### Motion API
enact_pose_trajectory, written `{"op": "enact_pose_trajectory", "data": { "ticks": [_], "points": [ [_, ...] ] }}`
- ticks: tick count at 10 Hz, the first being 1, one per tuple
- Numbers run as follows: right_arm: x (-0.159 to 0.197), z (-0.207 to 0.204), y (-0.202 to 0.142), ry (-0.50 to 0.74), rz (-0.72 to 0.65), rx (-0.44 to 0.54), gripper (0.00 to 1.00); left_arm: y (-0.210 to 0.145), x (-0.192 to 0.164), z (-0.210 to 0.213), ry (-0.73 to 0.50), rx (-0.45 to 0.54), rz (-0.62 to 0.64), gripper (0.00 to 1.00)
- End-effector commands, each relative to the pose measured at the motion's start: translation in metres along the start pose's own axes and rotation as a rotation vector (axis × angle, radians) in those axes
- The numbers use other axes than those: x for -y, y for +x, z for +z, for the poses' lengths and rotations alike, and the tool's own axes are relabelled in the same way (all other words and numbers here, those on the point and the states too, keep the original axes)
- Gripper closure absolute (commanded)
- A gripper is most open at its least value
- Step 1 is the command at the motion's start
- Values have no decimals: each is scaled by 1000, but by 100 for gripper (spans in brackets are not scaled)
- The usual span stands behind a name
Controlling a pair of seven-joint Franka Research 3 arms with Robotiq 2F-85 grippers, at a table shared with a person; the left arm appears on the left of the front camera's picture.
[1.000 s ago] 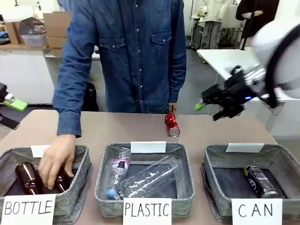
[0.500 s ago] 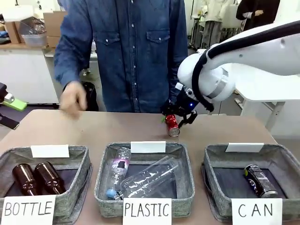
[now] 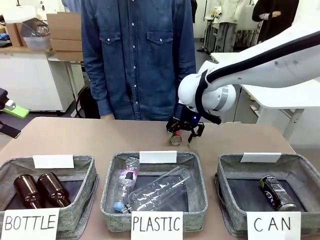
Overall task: Sort the can waste into the basket.
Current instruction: Pick up the can waste from the table and place it in the right Fabric basket.
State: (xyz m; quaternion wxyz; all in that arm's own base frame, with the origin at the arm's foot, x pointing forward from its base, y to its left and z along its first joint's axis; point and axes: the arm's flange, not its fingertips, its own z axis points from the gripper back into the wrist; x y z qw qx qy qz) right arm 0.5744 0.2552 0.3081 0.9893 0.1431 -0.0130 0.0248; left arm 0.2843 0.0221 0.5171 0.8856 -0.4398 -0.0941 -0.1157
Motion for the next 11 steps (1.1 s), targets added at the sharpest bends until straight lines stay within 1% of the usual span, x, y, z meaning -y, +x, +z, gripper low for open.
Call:
{"op": "enact_pose_trajectory", "data": {
  "ticks": [1,3,5,6,7,9,10,11],
  "points": [
    [-7,5,7,-39,-15,9,0,-2,1,1,2,-5,5,0],
    [-11,9,6,-37,-11,28,0,-2,1,1,2,-5,5,0],
    [-17,16,8,-29,11,69,0,-2,1,1,2,-5,5,0],
    [-20,17,13,-47,32,94,0,-2,1,1,2,-5,5,0],
    [-24,22,19,-65,48,101,0,-2,1,1,2,-5,5,0],
    [-23,20,20,-77,61,109,0,-2,1,1,2,-5,5,0],
    [-21,20,19,-60,64,111,0,-2,1,1,2,-5,5,0],
    [-20,21,18,-69,76,116,54,-2,1,1,2,-5,5,0]
  ]
}}
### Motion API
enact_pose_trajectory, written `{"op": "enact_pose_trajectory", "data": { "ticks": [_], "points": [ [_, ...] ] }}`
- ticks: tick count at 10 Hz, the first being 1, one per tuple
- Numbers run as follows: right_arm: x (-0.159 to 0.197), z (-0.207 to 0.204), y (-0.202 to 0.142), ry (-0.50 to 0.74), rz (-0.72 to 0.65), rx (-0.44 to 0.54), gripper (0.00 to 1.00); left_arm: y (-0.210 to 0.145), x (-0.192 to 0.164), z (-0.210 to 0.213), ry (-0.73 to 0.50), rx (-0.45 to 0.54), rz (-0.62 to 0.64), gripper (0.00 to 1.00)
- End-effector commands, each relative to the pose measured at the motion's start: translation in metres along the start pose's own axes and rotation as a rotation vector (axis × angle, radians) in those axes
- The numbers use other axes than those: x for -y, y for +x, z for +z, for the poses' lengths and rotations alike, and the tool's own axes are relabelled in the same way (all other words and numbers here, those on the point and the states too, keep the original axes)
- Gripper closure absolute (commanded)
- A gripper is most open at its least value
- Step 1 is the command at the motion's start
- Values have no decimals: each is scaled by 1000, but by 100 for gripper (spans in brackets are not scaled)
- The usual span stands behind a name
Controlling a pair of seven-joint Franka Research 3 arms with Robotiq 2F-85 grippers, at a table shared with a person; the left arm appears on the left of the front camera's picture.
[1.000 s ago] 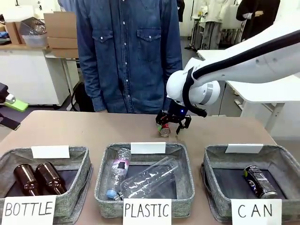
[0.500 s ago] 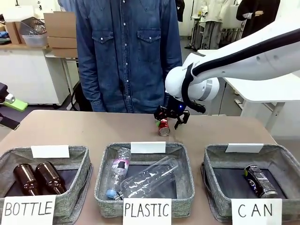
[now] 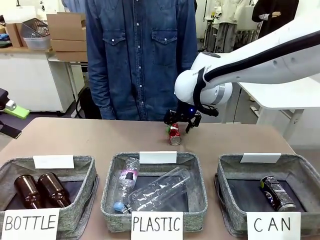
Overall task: Sort the can waste into the basket.
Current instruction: Pick up the can waste from the table and place it in the right Fabric basket.
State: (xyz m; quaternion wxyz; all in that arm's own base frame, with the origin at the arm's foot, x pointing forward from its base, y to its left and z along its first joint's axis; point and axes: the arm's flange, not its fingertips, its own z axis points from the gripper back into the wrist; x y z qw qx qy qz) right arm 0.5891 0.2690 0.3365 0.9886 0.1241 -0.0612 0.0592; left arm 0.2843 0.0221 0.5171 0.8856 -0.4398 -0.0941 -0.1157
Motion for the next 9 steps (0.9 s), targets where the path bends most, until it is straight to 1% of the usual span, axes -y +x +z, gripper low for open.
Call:
{"op": "enact_pose_trajectory", "data": {
  "ticks": [1,2,4,5,6,7,9],
  "points": [
    [2,-3,2,-37,-1,28,59,-2,1,1,2,-5,5,0],
    [3,-5,0,-31,4,30,100,-2,1,1,2,-5,5,0],
    [1,-15,-3,-34,13,17,100,-2,1,1,2,-5,5,0],
    [0,-19,-5,-34,21,4,85,-2,1,1,2,-5,5,0],
    [-2,-24,-5,-38,25,-4,95,-2,1,1,2,-5,5,0],
    [-1,-24,-5,-36,21,-12,100,-2,1,1,2,-5,5,0],
    [1,-23,-4,-28,14,-18,100,-2,1,1,2,-5,5,0]
  ]
}}
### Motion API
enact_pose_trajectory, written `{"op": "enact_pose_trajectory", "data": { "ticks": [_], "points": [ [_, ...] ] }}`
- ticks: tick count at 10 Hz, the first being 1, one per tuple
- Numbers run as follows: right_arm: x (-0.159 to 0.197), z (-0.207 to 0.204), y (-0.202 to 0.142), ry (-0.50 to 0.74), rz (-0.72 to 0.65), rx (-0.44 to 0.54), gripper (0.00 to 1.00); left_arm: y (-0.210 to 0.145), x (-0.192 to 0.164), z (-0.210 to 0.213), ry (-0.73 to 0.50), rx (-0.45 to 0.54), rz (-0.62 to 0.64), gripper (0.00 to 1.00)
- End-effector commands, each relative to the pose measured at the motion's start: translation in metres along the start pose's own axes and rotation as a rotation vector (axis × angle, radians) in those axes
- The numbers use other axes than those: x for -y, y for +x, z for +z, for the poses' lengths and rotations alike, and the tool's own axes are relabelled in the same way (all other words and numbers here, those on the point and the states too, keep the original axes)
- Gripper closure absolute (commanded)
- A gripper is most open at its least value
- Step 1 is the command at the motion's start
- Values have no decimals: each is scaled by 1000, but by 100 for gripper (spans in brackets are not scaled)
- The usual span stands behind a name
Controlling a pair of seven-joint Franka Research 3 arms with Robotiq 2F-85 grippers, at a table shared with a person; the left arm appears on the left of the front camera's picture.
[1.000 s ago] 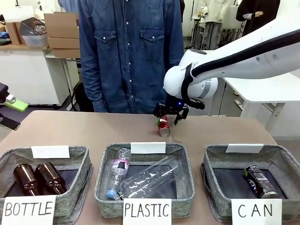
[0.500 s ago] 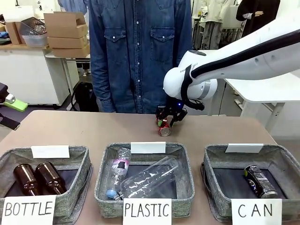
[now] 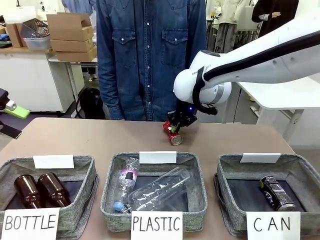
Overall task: Sort the can waste into the basket.
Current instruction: Pick up the can waste from the table and place it in the right Fabric basket.
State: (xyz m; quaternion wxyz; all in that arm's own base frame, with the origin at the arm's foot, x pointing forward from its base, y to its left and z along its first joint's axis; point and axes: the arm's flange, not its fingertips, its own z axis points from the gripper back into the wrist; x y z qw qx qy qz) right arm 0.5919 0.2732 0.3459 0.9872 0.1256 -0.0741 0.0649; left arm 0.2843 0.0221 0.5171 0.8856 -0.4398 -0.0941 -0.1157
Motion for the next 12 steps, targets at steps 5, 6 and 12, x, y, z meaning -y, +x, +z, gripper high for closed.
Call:
{"op": "enact_pose_trajectory", "data": {
  "ticks": [5,6,12],
  "points": [
    [6,-35,-9,-6,7,-68,42,-2,1,1,2,-5,5,0],
    [5,-35,-9,-5,9,-61,42,-2,1,1,2,-5,5,0],
    [4,-35,-10,-25,25,-69,0,-2,1,1,2,-5,5,0]
  ]
}}
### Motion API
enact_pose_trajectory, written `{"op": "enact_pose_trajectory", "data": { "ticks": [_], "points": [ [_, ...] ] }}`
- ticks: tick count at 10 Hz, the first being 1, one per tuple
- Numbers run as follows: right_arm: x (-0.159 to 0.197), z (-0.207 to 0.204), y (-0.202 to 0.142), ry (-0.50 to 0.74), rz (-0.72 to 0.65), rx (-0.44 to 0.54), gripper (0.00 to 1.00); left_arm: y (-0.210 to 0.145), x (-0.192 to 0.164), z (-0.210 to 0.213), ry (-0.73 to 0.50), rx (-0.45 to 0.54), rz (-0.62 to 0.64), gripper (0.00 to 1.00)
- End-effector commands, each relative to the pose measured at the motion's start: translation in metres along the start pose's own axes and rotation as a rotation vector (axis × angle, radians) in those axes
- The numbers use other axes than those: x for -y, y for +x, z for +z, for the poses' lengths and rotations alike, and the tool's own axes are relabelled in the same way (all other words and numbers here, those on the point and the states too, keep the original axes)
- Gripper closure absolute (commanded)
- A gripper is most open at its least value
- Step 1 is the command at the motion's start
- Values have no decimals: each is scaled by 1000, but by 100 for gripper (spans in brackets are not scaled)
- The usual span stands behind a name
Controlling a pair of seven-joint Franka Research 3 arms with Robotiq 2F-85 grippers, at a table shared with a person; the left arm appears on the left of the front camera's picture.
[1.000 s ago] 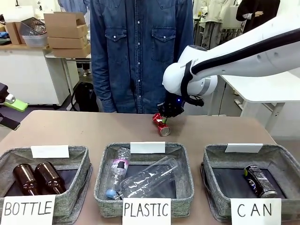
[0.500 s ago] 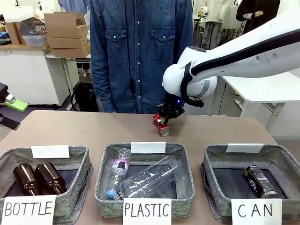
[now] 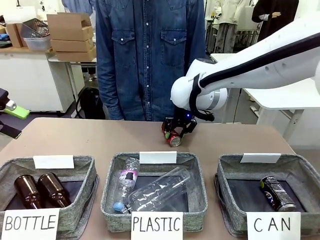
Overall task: Sort the can waste into the basket.
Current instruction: Pick up the can waste from the table and place it in the right Fabric basket.
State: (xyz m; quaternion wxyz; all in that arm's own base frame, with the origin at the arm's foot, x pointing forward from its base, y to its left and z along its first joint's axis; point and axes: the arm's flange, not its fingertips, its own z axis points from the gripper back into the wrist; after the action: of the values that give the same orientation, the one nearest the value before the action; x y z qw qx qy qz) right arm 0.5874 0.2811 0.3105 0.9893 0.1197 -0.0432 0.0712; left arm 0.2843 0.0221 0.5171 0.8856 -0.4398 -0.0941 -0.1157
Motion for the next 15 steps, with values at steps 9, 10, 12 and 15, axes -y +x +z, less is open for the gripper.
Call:
{"op": "enact_pose_trajectory", "data": {
  "ticks": [9,10,12,15],
  "points": [
    [-4,-2,-6,-46,57,-38,87,-2,1,1,2,-5,5,0],
    [-5,-3,-5,-44,56,-40,100,-2,1,1,2,-5,5,0],
    [-3,2,-2,-32,52,-46,100,-2,1,1,2,-5,5,0],
    [9,62,-16,35,88,-63,100,-2,1,1,2,-5,5,0]
  ]
}}
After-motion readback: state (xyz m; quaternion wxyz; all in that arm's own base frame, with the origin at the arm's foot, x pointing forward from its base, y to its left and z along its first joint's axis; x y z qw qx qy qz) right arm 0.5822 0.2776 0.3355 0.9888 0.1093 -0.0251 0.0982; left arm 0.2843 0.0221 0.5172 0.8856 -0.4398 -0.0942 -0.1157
